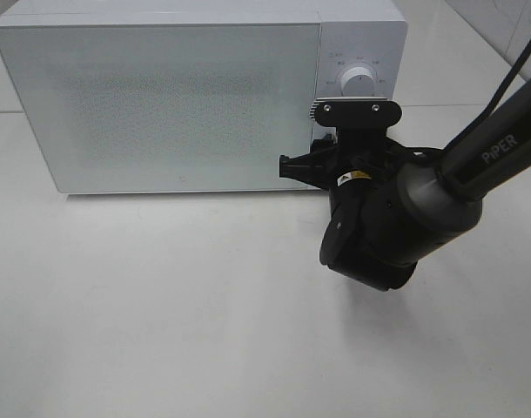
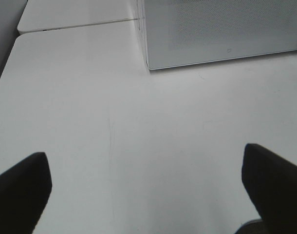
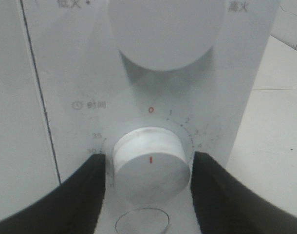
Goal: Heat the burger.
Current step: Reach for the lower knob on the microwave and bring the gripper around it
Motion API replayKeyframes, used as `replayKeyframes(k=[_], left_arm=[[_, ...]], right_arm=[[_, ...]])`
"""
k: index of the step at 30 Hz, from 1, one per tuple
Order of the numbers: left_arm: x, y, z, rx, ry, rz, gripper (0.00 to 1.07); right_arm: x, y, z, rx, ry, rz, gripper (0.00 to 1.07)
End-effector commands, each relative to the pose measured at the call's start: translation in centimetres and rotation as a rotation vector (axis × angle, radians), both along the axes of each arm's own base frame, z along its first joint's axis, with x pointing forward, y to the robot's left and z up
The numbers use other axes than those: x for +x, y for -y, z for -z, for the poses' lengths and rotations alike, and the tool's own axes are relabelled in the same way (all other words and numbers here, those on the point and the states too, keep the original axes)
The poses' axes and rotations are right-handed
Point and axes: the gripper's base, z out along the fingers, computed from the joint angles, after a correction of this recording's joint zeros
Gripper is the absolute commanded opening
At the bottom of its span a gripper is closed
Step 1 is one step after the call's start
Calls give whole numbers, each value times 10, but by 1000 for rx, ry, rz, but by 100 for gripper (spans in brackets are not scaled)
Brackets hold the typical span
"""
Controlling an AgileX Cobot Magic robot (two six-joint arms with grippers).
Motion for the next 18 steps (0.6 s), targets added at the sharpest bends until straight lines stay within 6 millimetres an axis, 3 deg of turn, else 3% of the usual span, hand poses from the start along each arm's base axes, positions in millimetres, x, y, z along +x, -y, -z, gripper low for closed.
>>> replayKeyframes(k=[1, 9, 18], left_arm=[[-3, 0, 0, -5, 31, -4, 100], [-3, 0, 0, -5, 31, -4, 100], [-3, 0, 0, -5, 31, -4, 100]], right_arm=[[3, 5, -14, -50, 137, 52, 42], [3, 5, -14, -43, 139, 53, 21], [3, 5, -14, -43, 139, 53, 12]])
